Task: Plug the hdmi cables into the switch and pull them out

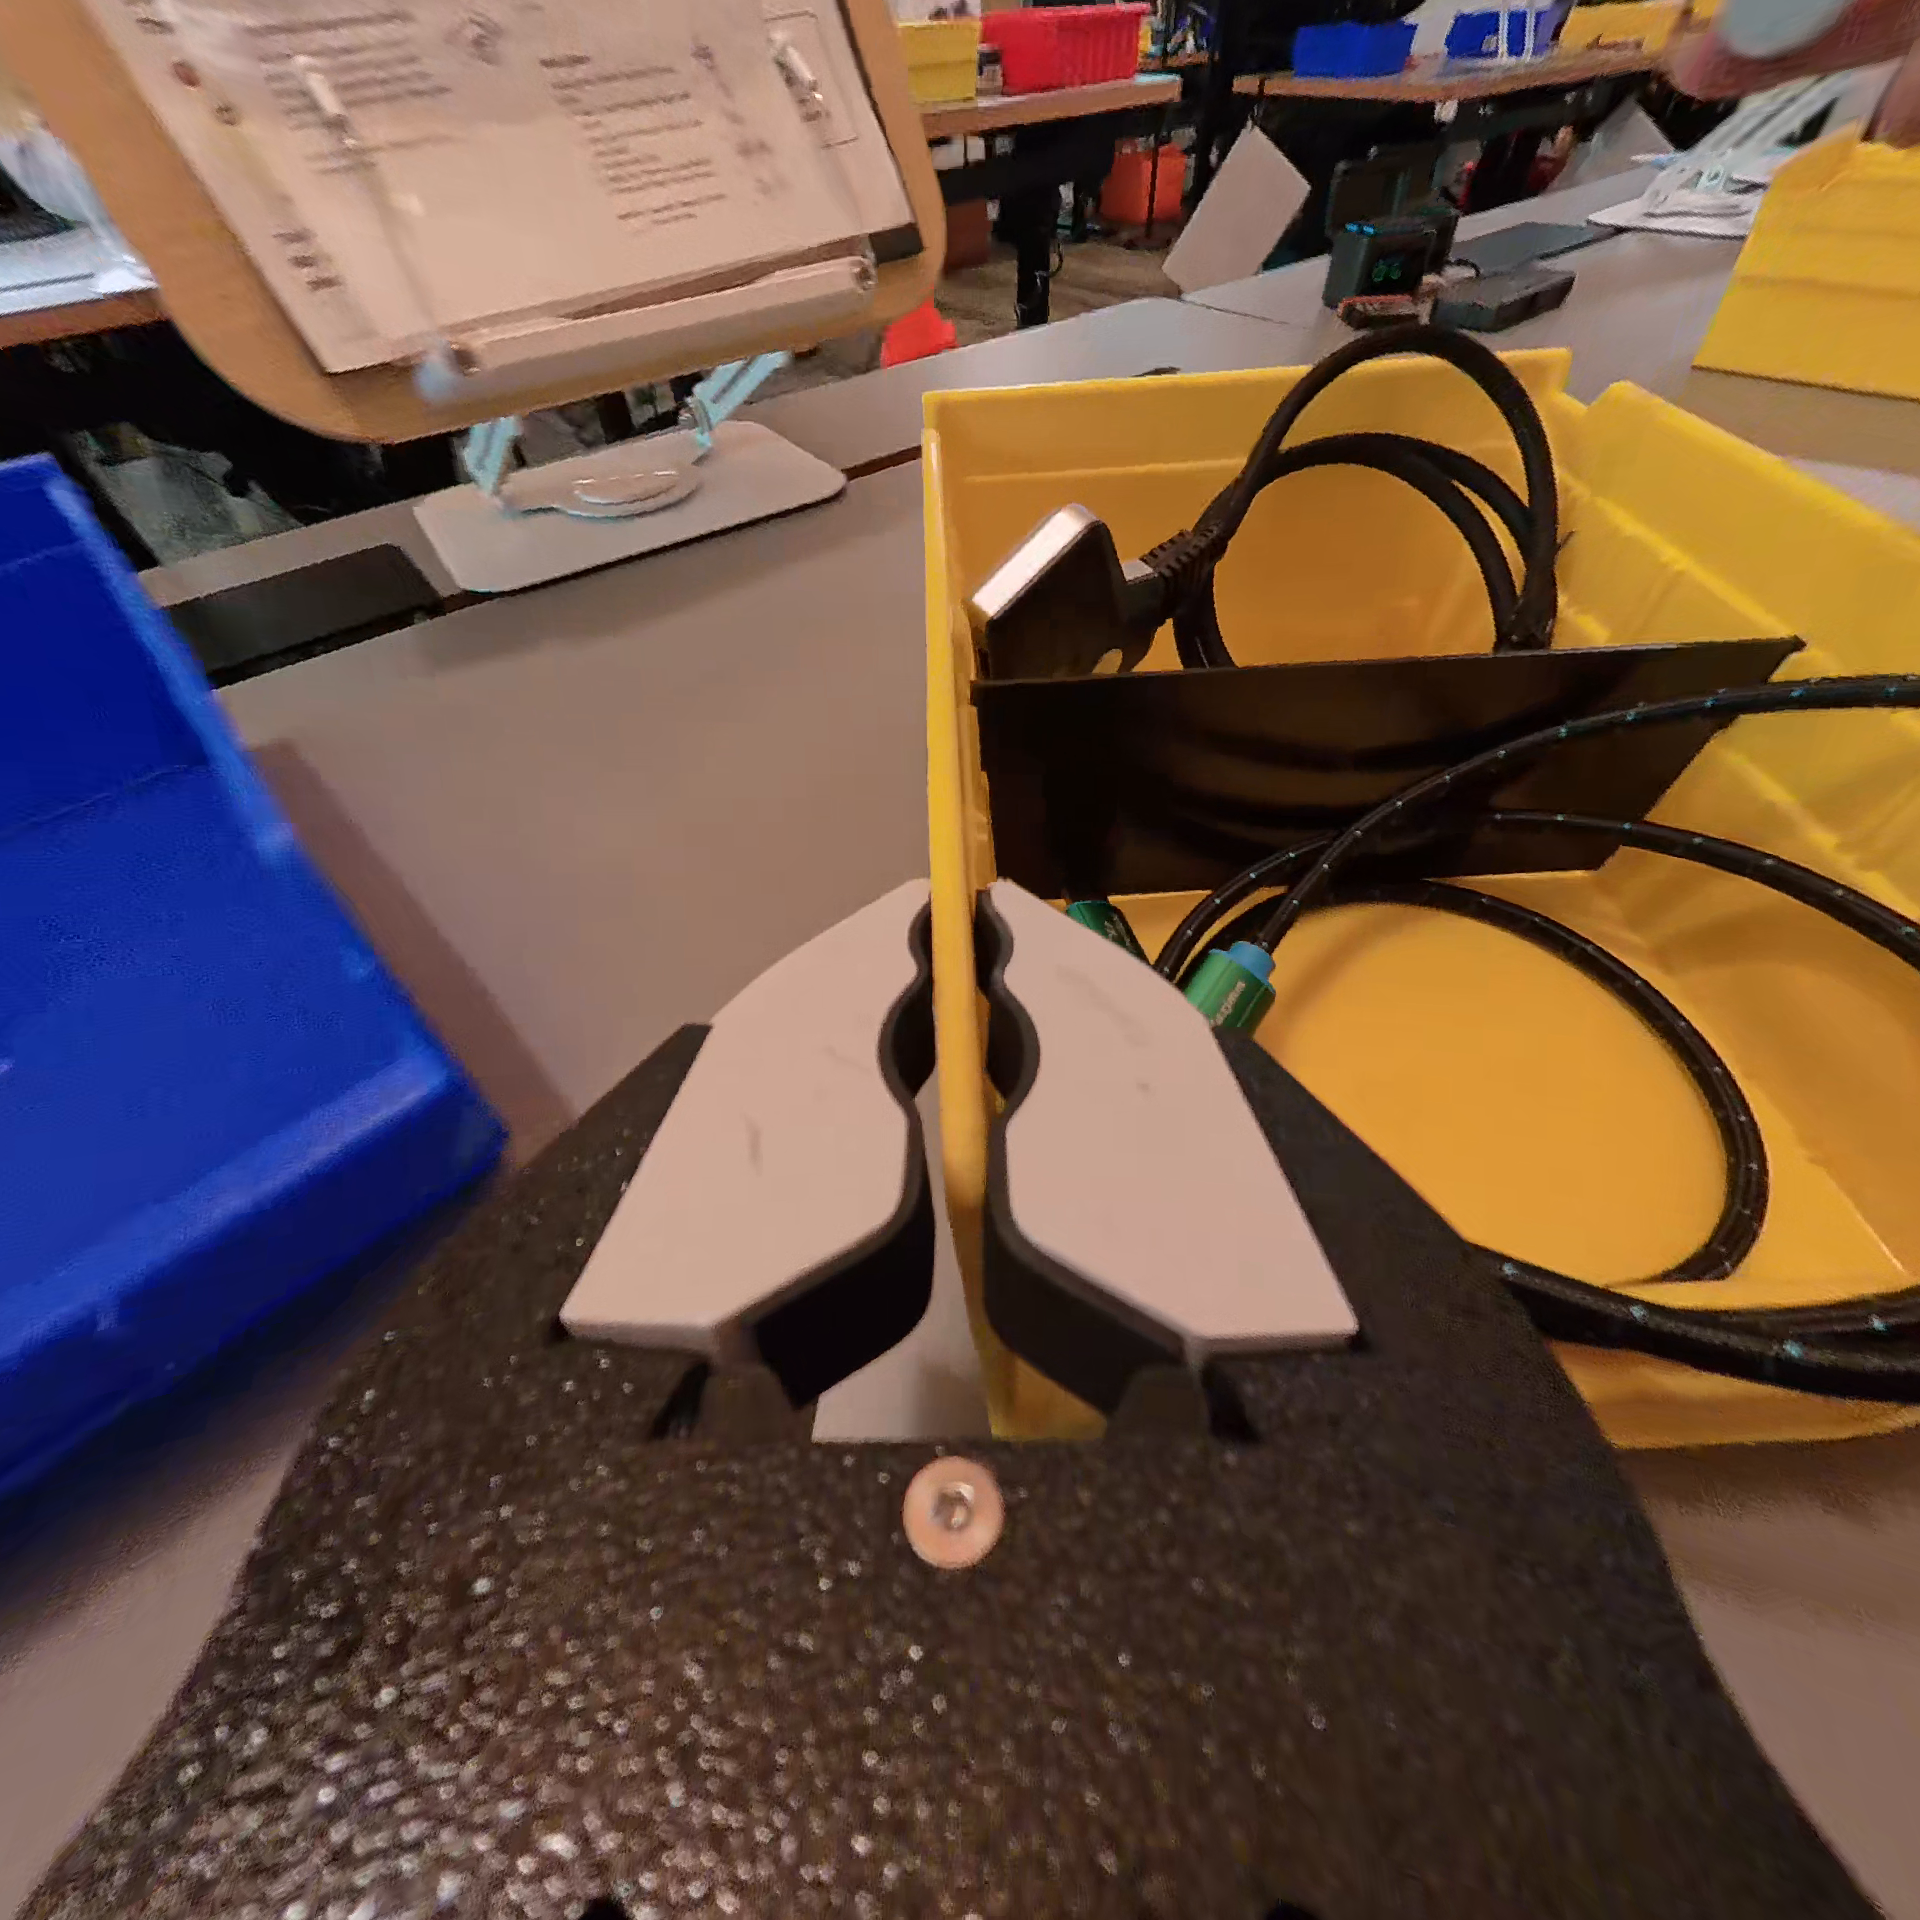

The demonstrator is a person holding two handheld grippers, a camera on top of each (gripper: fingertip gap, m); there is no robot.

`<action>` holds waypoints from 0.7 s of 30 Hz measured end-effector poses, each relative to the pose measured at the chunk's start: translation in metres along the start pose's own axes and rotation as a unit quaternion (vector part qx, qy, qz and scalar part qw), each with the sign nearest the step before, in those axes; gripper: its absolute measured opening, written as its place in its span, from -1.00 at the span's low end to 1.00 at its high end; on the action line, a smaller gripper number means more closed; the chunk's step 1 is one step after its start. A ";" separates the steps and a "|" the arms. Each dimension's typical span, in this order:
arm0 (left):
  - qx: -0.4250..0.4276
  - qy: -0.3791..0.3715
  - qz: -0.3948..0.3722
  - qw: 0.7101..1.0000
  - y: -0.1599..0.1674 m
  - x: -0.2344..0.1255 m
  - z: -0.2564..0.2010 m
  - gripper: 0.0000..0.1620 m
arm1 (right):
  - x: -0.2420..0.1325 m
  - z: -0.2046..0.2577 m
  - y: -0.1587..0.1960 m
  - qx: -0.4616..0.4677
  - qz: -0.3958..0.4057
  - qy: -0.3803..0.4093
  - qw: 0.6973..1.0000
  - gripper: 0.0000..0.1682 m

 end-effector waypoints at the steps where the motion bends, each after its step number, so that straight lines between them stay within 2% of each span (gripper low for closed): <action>1: -0.003 -0.003 -0.006 1.000 0.001 -0.005 0.006 -0.95 | 0.027 0.007 -0.009 0.006 0.005 -0.015 1.000 0.09; 4: -0.016 -0.007 -0.019 1.000 0.004 -0.010 0.016 -0.95 | 0.114 0.034 -0.031 0.035 0.047 -0.043 0.997 0.12; 6: -0.035 -0.005 -0.036 0.999 0.005 -0.011 0.016 -0.96 | 0.176 0.047 -0.035 0.027 0.074 -0.052 0.996 -0.12; 7: -0.036 -0.005 -0.040 0.999 0.005 -0.010 0.016 -0.96 | 0.207 0.046 -0.029 0.039 0.105 -0.033 0.993 -0.14; 9: -0.030 -0.009 -0.040 0.999 0.005 -0.010 0.015 -0.96 | 0.260 0.037 -0.006 0.100 0.172 0.009 0.980 0.06; 10: -0.030 -0.008 -0.040 0.999 0.005 -0.010 0.015 -0.96 | 0.281 0.031 0.011 0.124 0.207 0.028 0.970 0.02; 13: -0.028 -0.012 -0.040 0.999 0.005 -0.013 0.017 -0.96 | 0.319 0.019 0.061 0.165 0.279 0.089 0.942 0.04; 16: -0.024 -0.016 -0.041 0.999 0.006 -0.016 0.020 -0.96 | 0.342 0.032 0.097 0.182 0.317 0.076 0.928 0.03; 19: -0.021 -0.022 -0.040 0.999 0.006 -0.016 0.021 -0.96 | 0.354 0.053 0.129 0.148 0.377 0.046 0.913 -0.14; 20: -0.015 -0.028 -0.040 0.999 0.006 -0.016 0.021 -0.95 | 0.355 0.052 0.137 0.107 0.397 0.061 0.909 -0.31; 21: -0.006 -0.035 -0.040 0.999 0.006 -0.016 0.021 -0.94 | 0.354 0.047 0.142 0.062 0.411 0.086 0.905 -0.60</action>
Point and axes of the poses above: each gripper's, where its closed fingertips meet, x out along the fingers, y out of its underside, z = x × y across the jaws, the point moved 6 cm from there along -x, back along the fingers, and after that the axes turned 9 degrees about -z, right-handed, at the moved point
